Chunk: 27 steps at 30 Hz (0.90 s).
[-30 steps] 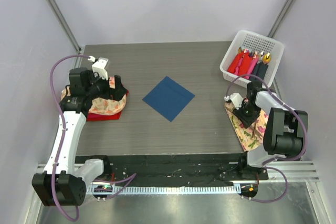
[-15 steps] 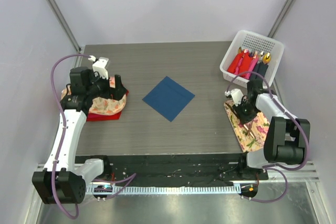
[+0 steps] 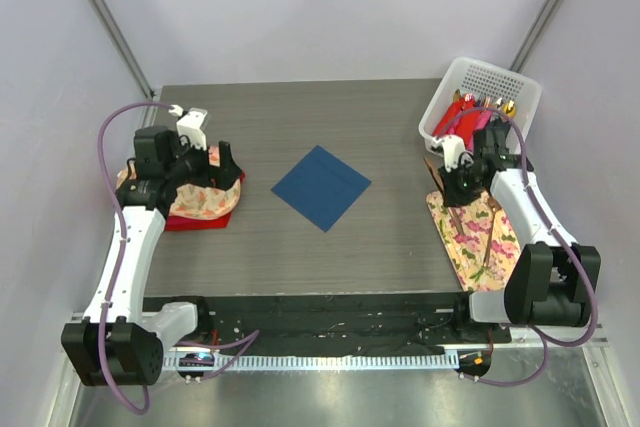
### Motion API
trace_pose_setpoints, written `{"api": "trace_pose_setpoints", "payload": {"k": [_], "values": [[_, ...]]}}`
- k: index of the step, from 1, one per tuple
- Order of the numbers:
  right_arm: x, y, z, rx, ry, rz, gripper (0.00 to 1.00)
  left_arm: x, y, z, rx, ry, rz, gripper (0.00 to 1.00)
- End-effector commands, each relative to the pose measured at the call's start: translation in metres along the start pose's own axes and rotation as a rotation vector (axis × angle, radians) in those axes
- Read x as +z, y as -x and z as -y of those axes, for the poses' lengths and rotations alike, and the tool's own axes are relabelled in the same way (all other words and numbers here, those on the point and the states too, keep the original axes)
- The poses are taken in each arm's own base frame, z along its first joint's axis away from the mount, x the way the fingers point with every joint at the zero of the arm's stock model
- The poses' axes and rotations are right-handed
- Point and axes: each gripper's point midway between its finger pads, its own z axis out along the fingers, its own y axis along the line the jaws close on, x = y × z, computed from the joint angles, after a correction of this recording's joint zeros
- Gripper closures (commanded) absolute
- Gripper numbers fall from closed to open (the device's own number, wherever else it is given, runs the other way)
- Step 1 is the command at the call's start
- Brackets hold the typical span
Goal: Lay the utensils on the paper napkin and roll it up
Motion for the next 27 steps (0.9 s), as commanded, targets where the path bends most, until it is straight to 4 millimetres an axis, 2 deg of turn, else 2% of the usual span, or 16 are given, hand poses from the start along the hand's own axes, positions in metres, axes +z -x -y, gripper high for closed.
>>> {"api": "trace_pose_setpoints", "payload": {"k": [1,4,6,7,8,10,11,13,17,18,20,21,22,24,25,27], "values": [[-0.026,0.081,-0.015,0.022,-0.020,0.207,0.99,-0.002,0.028,-0.001,0.026,0.012,0.072,0.00],[-0.026,0.117,-0.030,0.089,0.002,0.266,0.99,-0.002,0.029,-0.001,0.010,0.014,0.070,0.00],[-0.016,0.131,-0.045,0.156,0.043,0.267,0.99,-0.001,0.027,-0.001,0.005,0.012,0.062,0.00],[-0.016,0.148,-0.045,0.170,0.037,0.310,0.99,0.001,0.023,-0.001,0.000,0.010,0.054,0.00],[-0.003,0.154,-0.056,0.175,0.051,0.289,0.99,0.003,0.020,0.000,-0.034,0.006,0.045,0.00],[0.001,0.178,-0.061,0.214,0.034,0.318,0.99,0.007,0.014,0.003,-0.086,-0.013,0.023,0.00],[0.008,0.185,-0.072,0.201,0.052,0.312,0.99,0.012,0.010,0.012,-0.089,-0.044,0.002,0.00],[0.021,0.207,-0.080,0.293,0.080,0.305,0.99,0.016,0.003,0.017,-0.102,-0.066,-0.016,0.02],[0.041,0.237,-0.107,0.371,0.138,0.278,0.99,0.028,-0.008,0.017,-0.126,-0.076,-0.054,0.05],[0.040,0.251,-0.118,0.371,0.152,0.294,0.99,0.032,-0.011,0.016,-0.139,-0.077,-0.069,0.06],[0.061,0.255,-0.132,0.423,0.159,0.252,0.99,0.038,-0.017,0.017,-0.163,-0.078,-0.086,0.06],[0.060,0.265,-0.138,0.435,0.170,0.260,0.99,0.042,-0.020,0.017,-0.171,-0.080,-0.097,0.06],[0.074,0.264,-0.153,0.457,0.187,0.226,0.99,0.044,-0.022,0.017,-0.178,-0.080,-0.101,0.06],[0.078,0.275,-0.164,0.470,0.204,0.230,0.99,0.050,-0.027,0.018,-0.193,-0.082,-0.113,0.05],[0.092,0.273,-0.173,0.472,0.210,0.200,0.99,0.052,-0.028,0.017,-0.197,-0.080,-0.115,0.05],[0.099,0.279,-0.182,0.464,0.226,0.190,0.99,0.056,-0.033,0.018,-0.203,-0.084,-0.134,0.05]]}}
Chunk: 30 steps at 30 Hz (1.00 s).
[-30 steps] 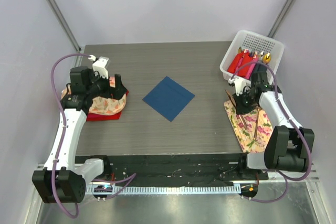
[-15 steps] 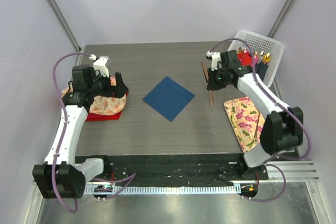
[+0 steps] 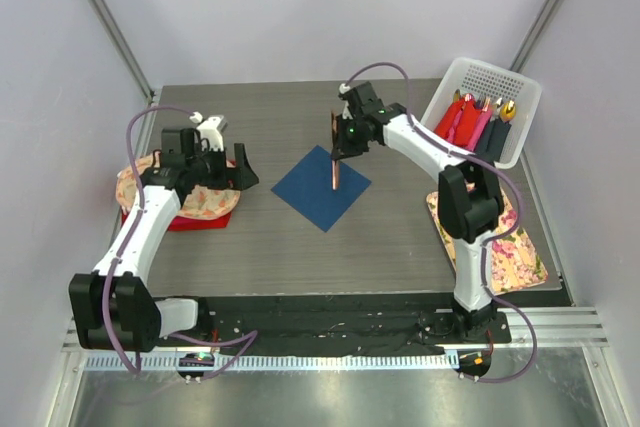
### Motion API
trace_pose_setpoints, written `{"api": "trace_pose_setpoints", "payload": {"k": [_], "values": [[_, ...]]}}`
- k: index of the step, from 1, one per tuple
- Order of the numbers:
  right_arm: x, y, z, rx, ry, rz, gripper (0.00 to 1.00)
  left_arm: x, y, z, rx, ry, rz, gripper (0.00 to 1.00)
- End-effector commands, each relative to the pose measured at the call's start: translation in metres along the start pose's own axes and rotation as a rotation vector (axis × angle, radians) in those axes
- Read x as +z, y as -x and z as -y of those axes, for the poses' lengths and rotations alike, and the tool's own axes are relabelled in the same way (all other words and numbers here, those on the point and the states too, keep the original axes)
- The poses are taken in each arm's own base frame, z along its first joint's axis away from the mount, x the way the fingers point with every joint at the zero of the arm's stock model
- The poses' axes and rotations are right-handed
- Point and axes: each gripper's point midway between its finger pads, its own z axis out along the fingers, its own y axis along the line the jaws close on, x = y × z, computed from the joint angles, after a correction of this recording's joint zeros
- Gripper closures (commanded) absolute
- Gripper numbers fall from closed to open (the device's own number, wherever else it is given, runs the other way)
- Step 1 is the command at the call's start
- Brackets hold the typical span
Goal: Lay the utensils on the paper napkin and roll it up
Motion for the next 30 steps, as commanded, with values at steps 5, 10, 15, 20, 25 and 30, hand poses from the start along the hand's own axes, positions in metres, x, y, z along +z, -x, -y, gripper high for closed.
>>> {"api": "trace_pose_setpoints", "payload": {"k": [5,10,15,20,25,30], "values": [[0.036,0.002,-0.037,0.065,0.063,-0.037,0.99,0.012,0.003,0.002,-0.012,-0.016,0.020,0.05],[0.050,-0.029,-0.027,0.063,0.057,-0.125,0.99,0.013,-0.002,-0.001,-0.014,-0.005,0.015,0.05],[0.054,-0.066,-0.015,0.064,0.042,-0.232,0.99,0.012,-0.004,-0.001,-0.016,-0.002,0.017,0.04],[0.051,-0.093,0.002,0.040,-0.008,-0.305,0.99,0.010,-0.007,-0.001,-0.018,0.005,0.010,0.03],[0.038,-0.116,0.009,0.053,-0.027,-0.361,0.99,0.006,-0.009,-0.001,-0.012,0.010,0.011,0.02],[0.022,-0.117,0.009,0.075,-0.036,-0.344,0.99,0.006,-0.013,-0.002,-0.010,0.013,0.006,0.02]]}}
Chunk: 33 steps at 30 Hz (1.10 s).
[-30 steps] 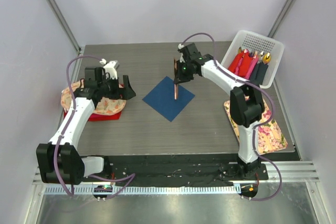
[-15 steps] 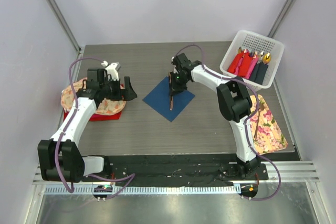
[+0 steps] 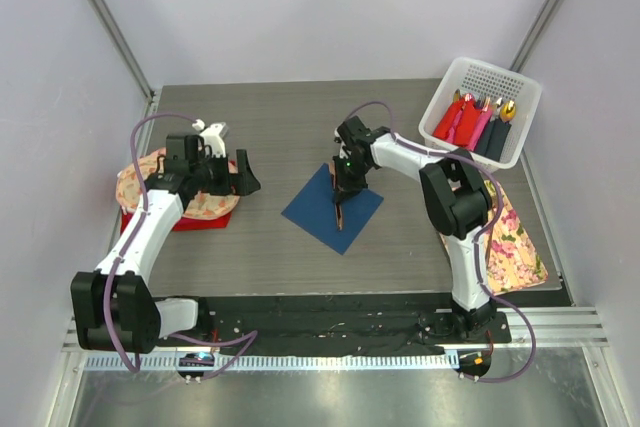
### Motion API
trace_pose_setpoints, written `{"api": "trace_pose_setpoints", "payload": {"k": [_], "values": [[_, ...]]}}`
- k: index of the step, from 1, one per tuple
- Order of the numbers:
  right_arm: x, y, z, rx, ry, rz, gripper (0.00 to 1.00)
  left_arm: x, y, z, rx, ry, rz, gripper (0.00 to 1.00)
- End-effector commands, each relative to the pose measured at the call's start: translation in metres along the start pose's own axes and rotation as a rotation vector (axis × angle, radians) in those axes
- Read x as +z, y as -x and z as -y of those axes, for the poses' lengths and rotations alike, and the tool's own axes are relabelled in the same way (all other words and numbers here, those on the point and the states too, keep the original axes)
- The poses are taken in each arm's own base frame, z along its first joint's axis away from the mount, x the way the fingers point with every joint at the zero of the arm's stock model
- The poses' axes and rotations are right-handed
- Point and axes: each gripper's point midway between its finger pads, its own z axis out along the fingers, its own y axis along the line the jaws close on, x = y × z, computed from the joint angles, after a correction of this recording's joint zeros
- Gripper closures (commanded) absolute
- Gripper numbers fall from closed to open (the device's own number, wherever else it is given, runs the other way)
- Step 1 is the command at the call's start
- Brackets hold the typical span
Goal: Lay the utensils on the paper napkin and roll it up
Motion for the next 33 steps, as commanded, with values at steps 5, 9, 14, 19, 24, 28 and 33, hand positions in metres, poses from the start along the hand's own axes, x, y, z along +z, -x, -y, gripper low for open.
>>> {"api": "trace_pose_setpoints", "payload": {"k": [5,9,14,19,24,28,33], "values": [[-0.042,0.015,-0.013,0.003,-0.016,0.087,0.99,-0.004,0.007,0.003,0.019,0.000,0.031,0.02],[-0.047,0.025,-0.014,0.007,-0.033,0.110,0.99,-0.002,0.007,0.002,0.010,0.001,0.021,0.02],[-0.044,0.031,-0.015,0.010,-0.036,0.106,0.99,0.000,0.008,0.002,0.001,-0.002,0.017,0.02],[-0.039,0.037,-0.015,-0.001,-0.049,0.099,0.99,0.001,0.009,0.001,0.001,0.000,0.014,0.02],[-0.032,0.034,-0.009,-0.021,-0.082,0.069,0.99,0.002,0.008,0.001,-0.001,0.002,0.010,0.02],[-0.028,0.032,-0.010,-0.057,-0.105,0.052,0.99,0.003,0.006,-0.001,-0.001,0.007,0.008,0.02],[-0.022,0.030,-0.004,-0.061,-0.133,0.037,0.99,0.002,0.007,0.000,0.001,0.005,0.012,0.02]]}}
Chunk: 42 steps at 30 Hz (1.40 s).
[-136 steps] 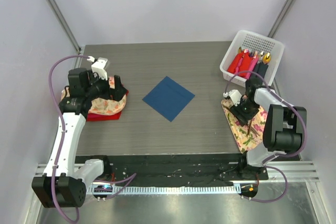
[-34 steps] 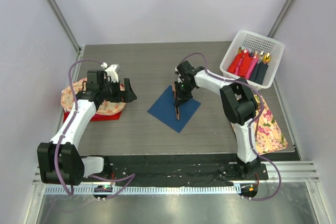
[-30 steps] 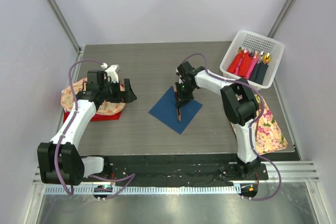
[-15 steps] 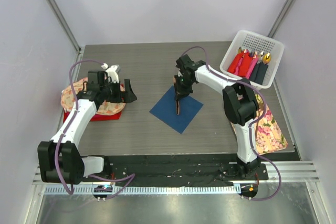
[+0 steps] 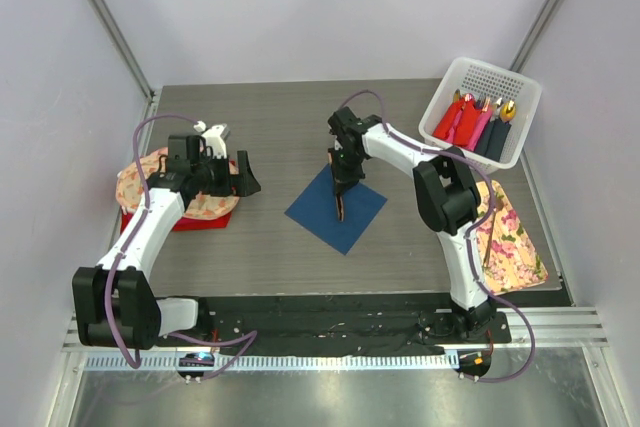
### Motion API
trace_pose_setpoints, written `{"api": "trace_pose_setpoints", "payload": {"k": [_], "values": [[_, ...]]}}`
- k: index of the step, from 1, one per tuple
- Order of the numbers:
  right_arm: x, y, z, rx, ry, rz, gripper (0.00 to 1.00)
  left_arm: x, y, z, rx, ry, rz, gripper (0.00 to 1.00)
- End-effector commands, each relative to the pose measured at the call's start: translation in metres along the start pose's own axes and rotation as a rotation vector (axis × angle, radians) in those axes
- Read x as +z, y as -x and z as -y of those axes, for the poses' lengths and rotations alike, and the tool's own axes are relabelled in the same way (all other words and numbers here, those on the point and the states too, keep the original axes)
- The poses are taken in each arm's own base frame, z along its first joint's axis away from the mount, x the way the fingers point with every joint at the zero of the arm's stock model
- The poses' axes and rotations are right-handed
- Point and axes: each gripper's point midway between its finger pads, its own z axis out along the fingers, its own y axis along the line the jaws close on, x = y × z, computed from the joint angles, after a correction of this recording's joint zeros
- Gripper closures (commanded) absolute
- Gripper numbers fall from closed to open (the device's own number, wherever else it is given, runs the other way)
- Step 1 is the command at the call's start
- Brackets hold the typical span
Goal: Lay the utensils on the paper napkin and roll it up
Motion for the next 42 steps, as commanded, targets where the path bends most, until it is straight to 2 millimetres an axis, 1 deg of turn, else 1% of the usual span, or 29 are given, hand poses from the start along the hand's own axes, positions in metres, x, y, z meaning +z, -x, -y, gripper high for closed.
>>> {"api": "trace_pose_setpoints", "payload": {"k": [1,15,16,17,25,26,27,29,30,32,35,38,42], "values": [[-0.010,0.012,-0.005,-0.035,-0.013,0.036,0.99,-0.004,0.013,0.004,0.013,-0.004,0.039,0.02],[0.005,0.008,-0.001,-0.030,-0.023,0.001,0.99,-0.004,0.012,0.004,0.024,-0.005,0.037,0.02],[0.005,0.007,-0.001,-0.030,-0.021,-0.002,0.97,-0.004,0.013,0.004,0.024,-0.004,0.039,0.02],[0.007,0.006,-0.001,-0.030,-0.024,-0.006,0.93,-0.004,0.012,0.003,0.025,-0.002,0.036,0.02],[0.007,0.006,-0.001,-0.016,-0.026,-0.006,0.82,-0.004,0.011,0.003,0.027,0.000,0.032,0.02],[0.006,0.006,-0.002,-0.013,-0.025,-0.005,0.75,-0.004,0.011,0.003,0.028,-0.001,0.032,0.02],[0.006,0.006,0.000,-0.010,-0.030,-0.006,0.73,-0.005,0.011,0.003,0.032,-0.001,0.033,0.02],[0.003,0.007,-0.002,-0.005,-0.023,0.001,0.72,-0.005,0.011,0.003,0.032,-0.002,0.033,0.02],[0.001,0.008,-0.003,0.001,-0.021,0.007,0.69,-0.004,0.011,0.003,0.033,-0.001,0.032,0.02],[-0.003,0.010,-0.006,0.002,-0.013,0.015,0.68,-0.005,0.011,0.003,0.035,-0.001,0.029,0.02],[-0.011,0.015,-0.009,0.000,-0.003,0.036,0.59,-0.005,0.012,0.003,0.040,-0.003,0.030,0.02],[-0.019,0.019,-0.014,-0.007,0.011,0.055,0.57,-0.005,0.014,0.005,0.047,-0.012,0.031,0.02],[-0.045,0.033,-0.026,-0.028,0.063,0.113,0.57,-0.004,0.014,0.011,0.057,-0.047,0.021,0.03]]}}
